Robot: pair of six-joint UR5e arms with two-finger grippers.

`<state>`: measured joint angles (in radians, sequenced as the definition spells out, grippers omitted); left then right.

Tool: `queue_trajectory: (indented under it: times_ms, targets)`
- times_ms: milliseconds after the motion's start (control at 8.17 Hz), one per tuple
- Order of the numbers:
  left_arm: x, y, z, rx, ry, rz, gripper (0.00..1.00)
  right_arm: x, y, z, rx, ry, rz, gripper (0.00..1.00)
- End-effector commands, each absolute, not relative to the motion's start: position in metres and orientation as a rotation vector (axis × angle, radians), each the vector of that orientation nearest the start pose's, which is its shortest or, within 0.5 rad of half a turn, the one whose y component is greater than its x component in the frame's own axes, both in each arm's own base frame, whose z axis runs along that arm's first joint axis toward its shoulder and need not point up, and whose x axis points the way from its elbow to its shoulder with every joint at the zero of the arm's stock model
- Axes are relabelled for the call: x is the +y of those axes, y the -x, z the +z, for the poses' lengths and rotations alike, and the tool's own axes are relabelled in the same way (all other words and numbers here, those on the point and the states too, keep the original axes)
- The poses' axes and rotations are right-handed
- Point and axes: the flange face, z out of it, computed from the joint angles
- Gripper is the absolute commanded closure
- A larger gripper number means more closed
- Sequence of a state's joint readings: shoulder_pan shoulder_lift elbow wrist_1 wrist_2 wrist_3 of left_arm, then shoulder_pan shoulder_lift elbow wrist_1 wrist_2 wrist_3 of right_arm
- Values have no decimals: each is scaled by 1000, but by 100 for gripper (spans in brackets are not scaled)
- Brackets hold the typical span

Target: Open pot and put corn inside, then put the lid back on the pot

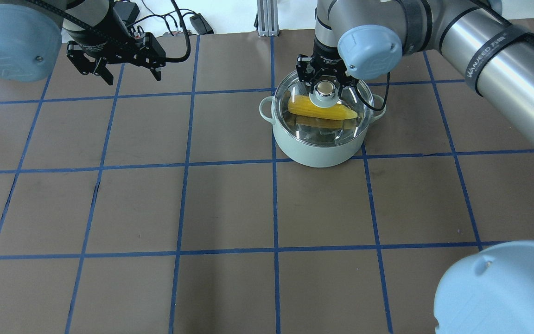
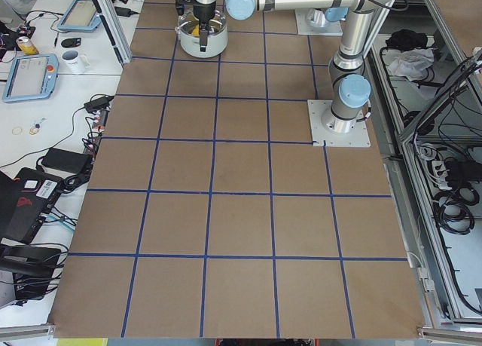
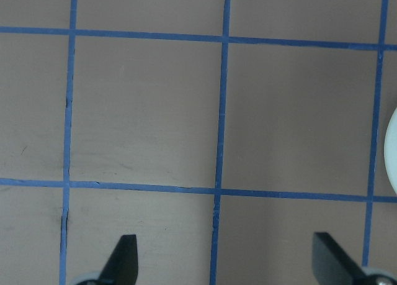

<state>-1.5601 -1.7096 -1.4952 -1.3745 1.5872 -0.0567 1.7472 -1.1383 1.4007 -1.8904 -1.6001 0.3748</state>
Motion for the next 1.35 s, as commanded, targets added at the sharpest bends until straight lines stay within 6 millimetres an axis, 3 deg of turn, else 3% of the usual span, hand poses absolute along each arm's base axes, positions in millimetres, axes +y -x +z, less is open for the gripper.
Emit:
queue_trajectory:
  times_ms: [0, 245, 367, 612, 856, 979, 1223]
  targets:
    - [-565, 126, 473, 3121, 109, -209, 0, -629, -245, 366, 3127, -295, -133, 0]
    - [-566, 125, 469, 3124, 109, -200, 0, -618, -238, 408, 3124, -162, -217, 0]
    - [-566, 125, 469, 3124, 111, -200, 0, -607, -228, 441, 3127, -92, -296, 0]
    - [-566, 125, 469, 3124, 107, -197, 0, -579, -193, 483, 3150, 29, -311, 0]
    - [-566, 125, 469, 3127, 106, -197, 0, -544, -167, 527, 3141, 25, -372, 0]
    - [-565, 126, 470, 3128, 106, -200, 0, -536, -166, 536, 3130, 28, -395, 0]
    - [-565, 126, 470, 3128, 109, -200, 0, -538, -166, 532, 3101, 25, -382, 0]
